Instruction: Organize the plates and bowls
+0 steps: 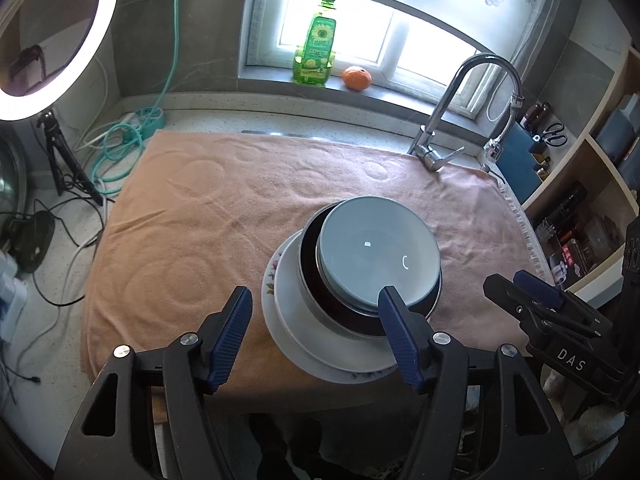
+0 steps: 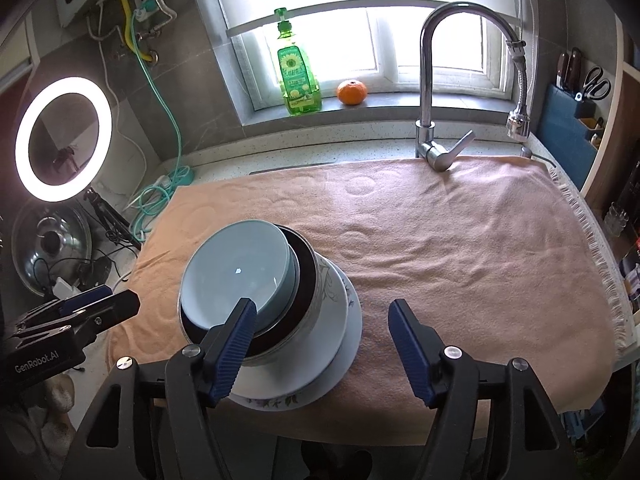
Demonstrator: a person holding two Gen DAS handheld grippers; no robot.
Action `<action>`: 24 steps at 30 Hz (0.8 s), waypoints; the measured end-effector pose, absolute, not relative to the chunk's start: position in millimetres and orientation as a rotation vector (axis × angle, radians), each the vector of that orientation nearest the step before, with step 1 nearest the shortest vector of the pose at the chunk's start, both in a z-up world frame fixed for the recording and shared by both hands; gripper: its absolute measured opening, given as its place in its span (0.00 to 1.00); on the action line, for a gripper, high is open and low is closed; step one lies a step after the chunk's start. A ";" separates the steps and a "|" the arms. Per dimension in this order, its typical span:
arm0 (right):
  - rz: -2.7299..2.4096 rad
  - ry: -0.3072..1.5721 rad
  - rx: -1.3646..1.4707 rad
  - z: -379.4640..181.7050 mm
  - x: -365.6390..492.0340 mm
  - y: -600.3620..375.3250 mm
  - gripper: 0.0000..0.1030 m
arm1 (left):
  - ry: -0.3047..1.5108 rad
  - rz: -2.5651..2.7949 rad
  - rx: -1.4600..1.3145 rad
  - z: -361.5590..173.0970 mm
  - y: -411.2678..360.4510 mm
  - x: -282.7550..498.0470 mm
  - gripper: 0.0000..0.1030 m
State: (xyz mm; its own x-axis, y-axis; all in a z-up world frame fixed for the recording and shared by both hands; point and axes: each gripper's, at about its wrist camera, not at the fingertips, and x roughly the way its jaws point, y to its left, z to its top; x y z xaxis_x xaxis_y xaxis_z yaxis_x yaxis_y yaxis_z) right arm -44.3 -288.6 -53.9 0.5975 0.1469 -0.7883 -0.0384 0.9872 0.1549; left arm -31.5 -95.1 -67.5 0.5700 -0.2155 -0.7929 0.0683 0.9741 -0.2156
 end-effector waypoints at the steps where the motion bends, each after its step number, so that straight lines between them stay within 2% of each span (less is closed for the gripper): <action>1: 0.108 0.925 0.131 -54.1 -45.5 -289.4 0.63 | 0.947 -0.162 -0.166 -66.8 -95.2 -32.7 0.63; 24: 0.118 0.888 0.145 -43.0 -54.9 -277.5 0.67 | 0.908 -0.169 -0.169 -54.3 -83.6 -38.2 0.63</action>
State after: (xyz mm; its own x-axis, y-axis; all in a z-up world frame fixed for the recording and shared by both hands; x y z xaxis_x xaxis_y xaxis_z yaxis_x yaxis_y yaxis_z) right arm -54.9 -277.5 -43.0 0.6255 0.1627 -0.7631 -0.0423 0.9837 0.1750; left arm -38.2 -83.6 -54.3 0.6042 -0.2164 -0.7669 0.0743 0.9735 -0.2162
